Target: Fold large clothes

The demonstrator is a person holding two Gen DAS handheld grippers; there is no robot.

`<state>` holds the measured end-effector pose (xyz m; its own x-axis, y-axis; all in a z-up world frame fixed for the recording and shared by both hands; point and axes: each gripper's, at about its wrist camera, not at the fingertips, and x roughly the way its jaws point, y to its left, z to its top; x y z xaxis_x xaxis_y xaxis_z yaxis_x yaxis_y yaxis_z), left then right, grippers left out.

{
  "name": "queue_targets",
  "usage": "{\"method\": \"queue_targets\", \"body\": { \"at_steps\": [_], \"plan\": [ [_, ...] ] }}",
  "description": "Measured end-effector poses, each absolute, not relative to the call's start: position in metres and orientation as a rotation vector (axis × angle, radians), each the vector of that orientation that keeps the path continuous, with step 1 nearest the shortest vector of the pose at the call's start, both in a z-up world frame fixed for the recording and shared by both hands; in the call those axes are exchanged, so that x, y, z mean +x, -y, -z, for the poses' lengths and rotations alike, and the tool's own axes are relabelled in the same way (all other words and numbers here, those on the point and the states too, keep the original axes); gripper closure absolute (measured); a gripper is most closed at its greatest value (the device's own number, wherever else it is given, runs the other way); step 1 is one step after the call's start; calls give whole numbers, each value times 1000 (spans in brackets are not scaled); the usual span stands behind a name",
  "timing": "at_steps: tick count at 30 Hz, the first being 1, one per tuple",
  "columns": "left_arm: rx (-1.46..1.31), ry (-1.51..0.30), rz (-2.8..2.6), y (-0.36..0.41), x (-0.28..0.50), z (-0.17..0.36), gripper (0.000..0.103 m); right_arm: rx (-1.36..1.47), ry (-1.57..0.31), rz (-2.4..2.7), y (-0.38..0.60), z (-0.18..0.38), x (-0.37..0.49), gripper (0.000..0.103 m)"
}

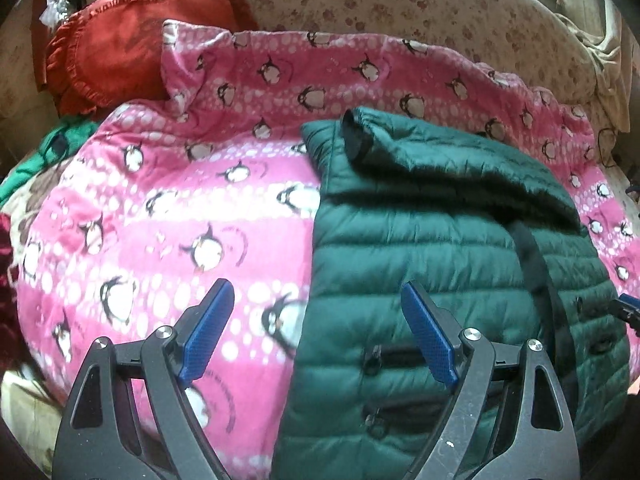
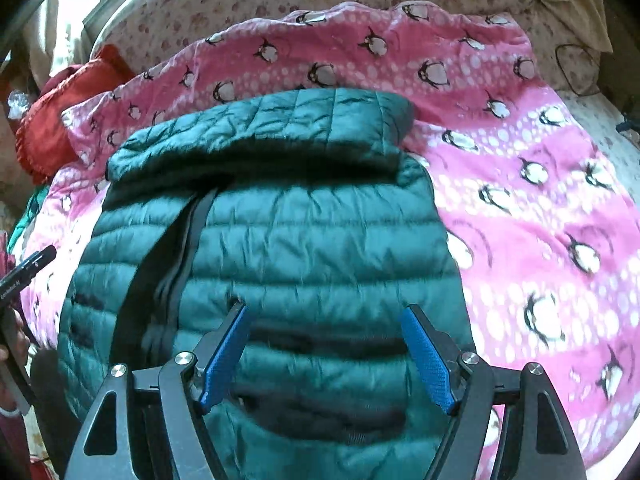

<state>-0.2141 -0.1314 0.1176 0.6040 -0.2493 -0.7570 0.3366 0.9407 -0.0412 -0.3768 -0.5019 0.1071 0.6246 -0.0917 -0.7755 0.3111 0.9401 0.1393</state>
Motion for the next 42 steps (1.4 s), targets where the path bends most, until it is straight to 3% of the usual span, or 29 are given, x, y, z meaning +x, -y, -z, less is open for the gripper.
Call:
{"method": "queue_targets", "body": {
  "at_steps": [42],
  "plan": [
    [77,-1029,355,71,-246,-80,17,324,-943,244,519,-82,-444,28]
  ]
}}
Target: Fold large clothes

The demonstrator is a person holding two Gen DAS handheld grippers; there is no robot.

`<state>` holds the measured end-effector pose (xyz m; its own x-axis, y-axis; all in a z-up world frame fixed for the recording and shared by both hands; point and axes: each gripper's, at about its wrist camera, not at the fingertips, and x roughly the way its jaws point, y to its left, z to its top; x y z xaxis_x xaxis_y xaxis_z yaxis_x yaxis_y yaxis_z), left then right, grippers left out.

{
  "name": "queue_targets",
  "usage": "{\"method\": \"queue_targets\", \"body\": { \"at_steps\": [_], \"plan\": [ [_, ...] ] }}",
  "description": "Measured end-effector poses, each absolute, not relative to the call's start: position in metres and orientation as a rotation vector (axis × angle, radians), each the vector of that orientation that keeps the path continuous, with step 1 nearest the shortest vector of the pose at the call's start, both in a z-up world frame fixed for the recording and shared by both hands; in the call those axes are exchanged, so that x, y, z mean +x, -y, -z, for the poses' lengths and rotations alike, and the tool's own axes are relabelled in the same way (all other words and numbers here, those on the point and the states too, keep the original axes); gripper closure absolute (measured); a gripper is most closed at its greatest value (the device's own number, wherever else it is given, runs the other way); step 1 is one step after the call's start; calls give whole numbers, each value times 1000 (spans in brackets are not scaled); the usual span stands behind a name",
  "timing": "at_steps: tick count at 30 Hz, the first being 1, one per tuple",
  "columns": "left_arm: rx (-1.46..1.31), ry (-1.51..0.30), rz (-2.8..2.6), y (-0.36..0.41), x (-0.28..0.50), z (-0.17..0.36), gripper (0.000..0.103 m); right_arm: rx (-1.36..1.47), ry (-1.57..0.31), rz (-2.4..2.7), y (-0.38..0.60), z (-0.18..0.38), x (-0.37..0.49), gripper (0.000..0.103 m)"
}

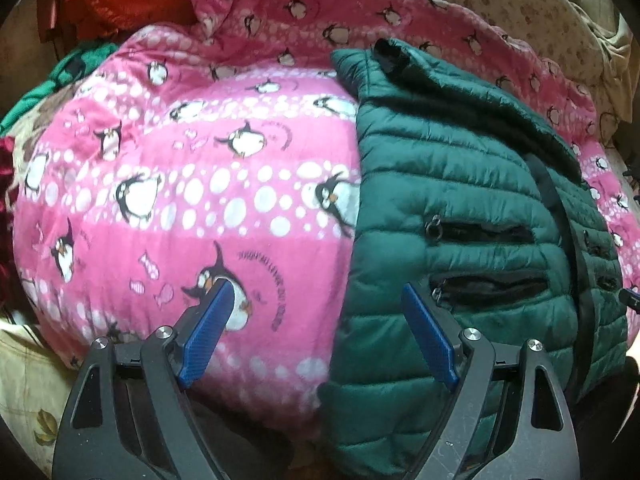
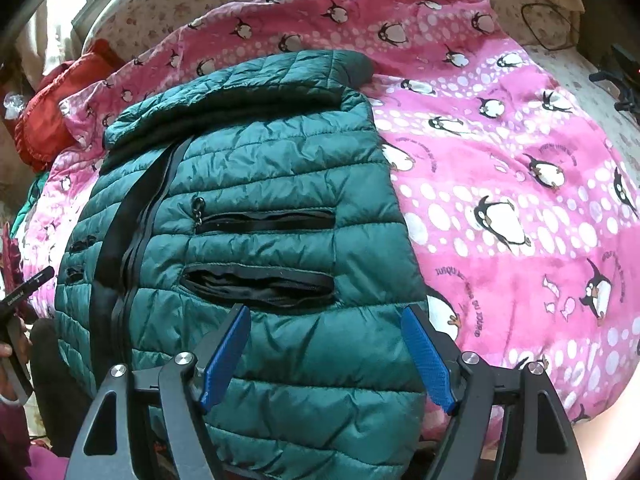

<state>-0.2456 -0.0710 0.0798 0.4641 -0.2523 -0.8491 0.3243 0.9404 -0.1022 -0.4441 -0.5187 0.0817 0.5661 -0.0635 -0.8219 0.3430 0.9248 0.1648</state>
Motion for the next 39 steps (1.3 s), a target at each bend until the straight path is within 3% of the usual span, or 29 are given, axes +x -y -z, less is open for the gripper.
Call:
{"method": "queue_targets", "body": {
  "at_steps": [32,39],
  "plan": [
    [-20,-1387,717,69,-284,-23,17,452,-1086,32,527,-55,-474,27],
    [-5,-1364,683,79,-285,-24,17,390,-1168,-21,510,-42,-472,27]
  ]
}}
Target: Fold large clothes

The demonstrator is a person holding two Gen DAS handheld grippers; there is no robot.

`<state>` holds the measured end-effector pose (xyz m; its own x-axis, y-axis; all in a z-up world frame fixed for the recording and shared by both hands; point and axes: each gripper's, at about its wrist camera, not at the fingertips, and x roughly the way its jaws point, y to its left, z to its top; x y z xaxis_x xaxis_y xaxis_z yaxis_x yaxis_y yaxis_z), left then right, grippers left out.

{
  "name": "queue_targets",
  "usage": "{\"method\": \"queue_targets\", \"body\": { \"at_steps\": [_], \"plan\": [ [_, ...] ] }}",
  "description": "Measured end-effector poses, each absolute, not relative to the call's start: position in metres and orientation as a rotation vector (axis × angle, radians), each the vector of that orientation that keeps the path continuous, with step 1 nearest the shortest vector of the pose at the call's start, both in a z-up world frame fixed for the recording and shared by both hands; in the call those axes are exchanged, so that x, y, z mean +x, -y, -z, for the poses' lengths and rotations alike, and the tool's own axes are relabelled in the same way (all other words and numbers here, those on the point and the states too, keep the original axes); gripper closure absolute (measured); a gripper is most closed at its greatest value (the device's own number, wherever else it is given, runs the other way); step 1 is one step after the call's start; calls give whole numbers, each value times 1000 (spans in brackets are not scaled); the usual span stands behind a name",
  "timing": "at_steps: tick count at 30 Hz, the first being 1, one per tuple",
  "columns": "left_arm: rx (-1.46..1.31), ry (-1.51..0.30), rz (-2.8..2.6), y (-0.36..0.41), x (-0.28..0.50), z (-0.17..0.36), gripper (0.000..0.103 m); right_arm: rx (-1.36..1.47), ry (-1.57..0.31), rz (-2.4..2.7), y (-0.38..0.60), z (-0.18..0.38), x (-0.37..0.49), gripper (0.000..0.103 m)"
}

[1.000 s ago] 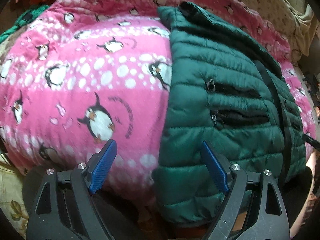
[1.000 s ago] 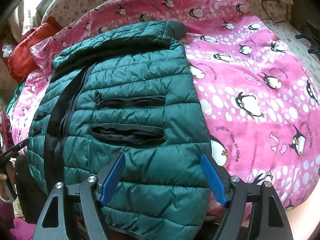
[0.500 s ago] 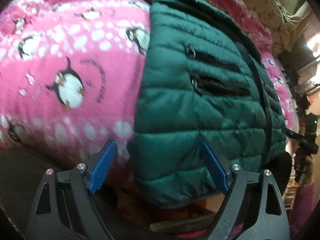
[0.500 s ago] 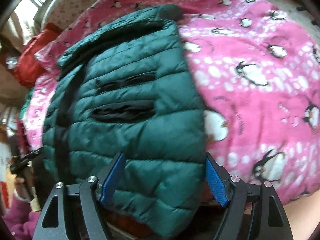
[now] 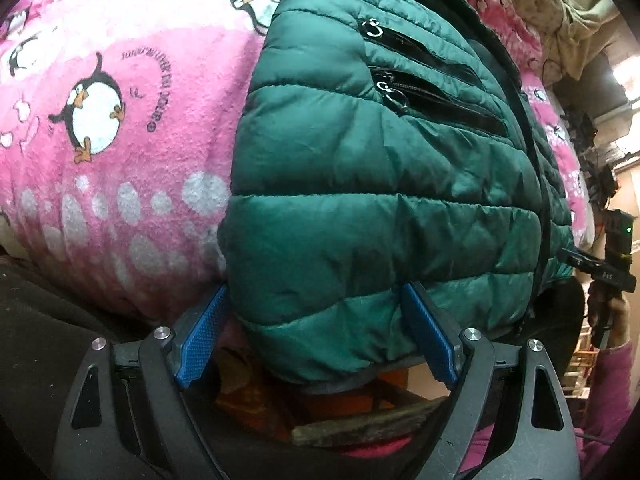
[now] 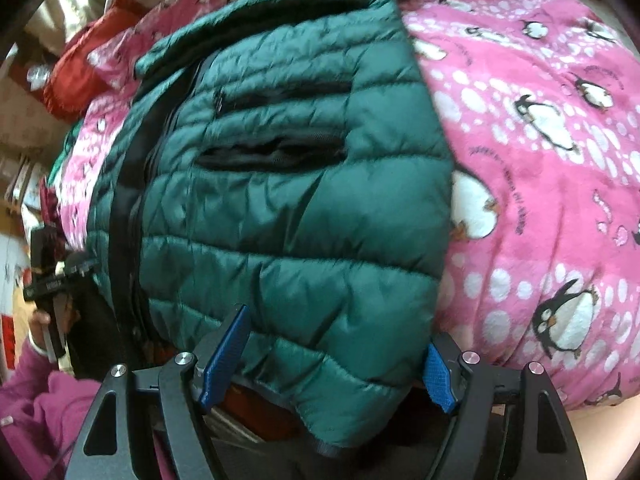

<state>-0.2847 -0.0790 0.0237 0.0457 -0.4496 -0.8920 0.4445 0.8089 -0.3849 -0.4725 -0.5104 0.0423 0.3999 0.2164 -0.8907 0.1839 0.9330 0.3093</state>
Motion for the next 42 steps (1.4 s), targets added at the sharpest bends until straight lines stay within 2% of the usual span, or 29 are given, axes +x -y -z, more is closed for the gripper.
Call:
{"method": "queue_targets", "body": {
  "at_steps": [9,18,19,20,21,22,23,24,26,30,42],
  "plan": [
    [47,-1296,641,84,-288,-35,17,392,-1163,-18,513,-43,-472,27],
    [-6,-1307,651,79,-286,-27,17,393,-1133,-25,511,-47,-474,27],
    [-5,-1307,667,80,-288,-26,22,375,-1129,-18,508,-45,-473,29],
    [-2,-1306,686,80,-290,-26,38,338,-1125,-11,504,-44,-474,42],
    [12,-1301,690,80,-292,-26,45,312,-1114,-4,502,-46,-475,57],
    [26,-1288,692,80,-295,-28,60,301,-1088,-3,500,-50,-477,62],
    [24,-1279,703,79,-296,-32,72,309,-1072,-11,501,-54,-479,71],
    [19,-1275,708,78,-297,-35,76,314,-1049,-23,501,-60,-481,79],
    [5,-1256,730,76,-297,-47,86,323,-989,-53,504,-75,-485,85],
    [2,-1177,779,77,-299,-75,91,393,-888,-88,517,-104,-487,87],
    [-157,-930,756,72,-245,-159,91,465,-654,-82,540,-176,-448,87]
  ]
}}
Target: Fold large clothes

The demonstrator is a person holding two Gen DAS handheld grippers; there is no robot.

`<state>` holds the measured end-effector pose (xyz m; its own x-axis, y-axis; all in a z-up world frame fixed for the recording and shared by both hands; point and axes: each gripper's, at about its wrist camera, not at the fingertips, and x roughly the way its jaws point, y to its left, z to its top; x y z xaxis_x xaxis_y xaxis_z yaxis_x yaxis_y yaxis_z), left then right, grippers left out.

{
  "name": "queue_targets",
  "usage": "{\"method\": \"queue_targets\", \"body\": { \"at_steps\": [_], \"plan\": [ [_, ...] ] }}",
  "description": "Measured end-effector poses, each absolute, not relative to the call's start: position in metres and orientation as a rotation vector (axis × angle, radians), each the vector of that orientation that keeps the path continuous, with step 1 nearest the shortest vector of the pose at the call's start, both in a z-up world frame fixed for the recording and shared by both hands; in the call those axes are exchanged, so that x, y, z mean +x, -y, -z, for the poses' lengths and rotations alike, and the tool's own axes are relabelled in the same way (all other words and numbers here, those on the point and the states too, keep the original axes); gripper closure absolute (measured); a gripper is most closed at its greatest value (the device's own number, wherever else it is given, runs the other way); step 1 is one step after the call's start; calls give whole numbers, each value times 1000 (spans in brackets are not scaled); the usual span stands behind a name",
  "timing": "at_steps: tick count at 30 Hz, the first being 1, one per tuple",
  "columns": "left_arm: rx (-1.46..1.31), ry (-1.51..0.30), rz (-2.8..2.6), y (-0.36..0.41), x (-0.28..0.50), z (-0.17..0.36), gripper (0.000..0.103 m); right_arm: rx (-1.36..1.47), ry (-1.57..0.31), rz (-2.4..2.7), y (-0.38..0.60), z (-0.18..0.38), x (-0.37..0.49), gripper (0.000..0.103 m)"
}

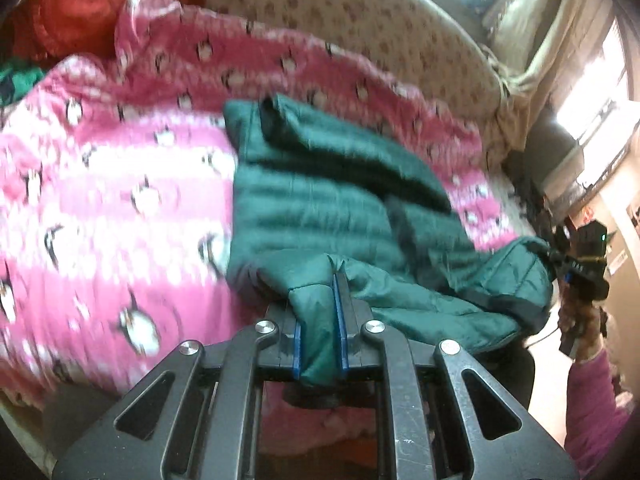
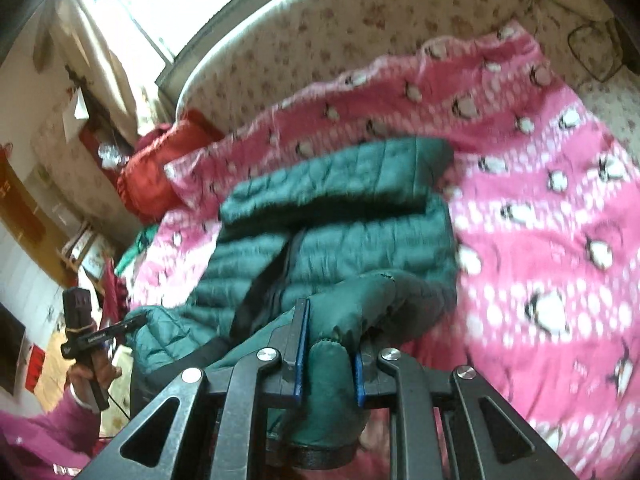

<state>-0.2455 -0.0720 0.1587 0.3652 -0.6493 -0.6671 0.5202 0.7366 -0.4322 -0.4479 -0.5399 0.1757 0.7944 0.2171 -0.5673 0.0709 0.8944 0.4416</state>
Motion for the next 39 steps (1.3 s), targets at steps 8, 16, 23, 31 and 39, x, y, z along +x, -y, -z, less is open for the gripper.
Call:
{"method": "queue_targets", "body": {
  "at_steps": [8,16,23,31,39],
  "plan": [
    [-237,-848,692,102,-185,-185,91,501,-607,-9,571,-189,-391,87],
    [-212,-807,613,145,-114,-198,91,498,-603,71,600,-197,-319,87],
    [-241,-869,513,170,-41,-168,91,543,-629,152,638,-178,-245,87],
    [-202,-899,441,194,11,-133,91,568,-677,202,659,-149,-176,87],
    [-293,-957,526,189,34,-113,82,726,-671,211,676,-110,-155,69]
  ]
}}
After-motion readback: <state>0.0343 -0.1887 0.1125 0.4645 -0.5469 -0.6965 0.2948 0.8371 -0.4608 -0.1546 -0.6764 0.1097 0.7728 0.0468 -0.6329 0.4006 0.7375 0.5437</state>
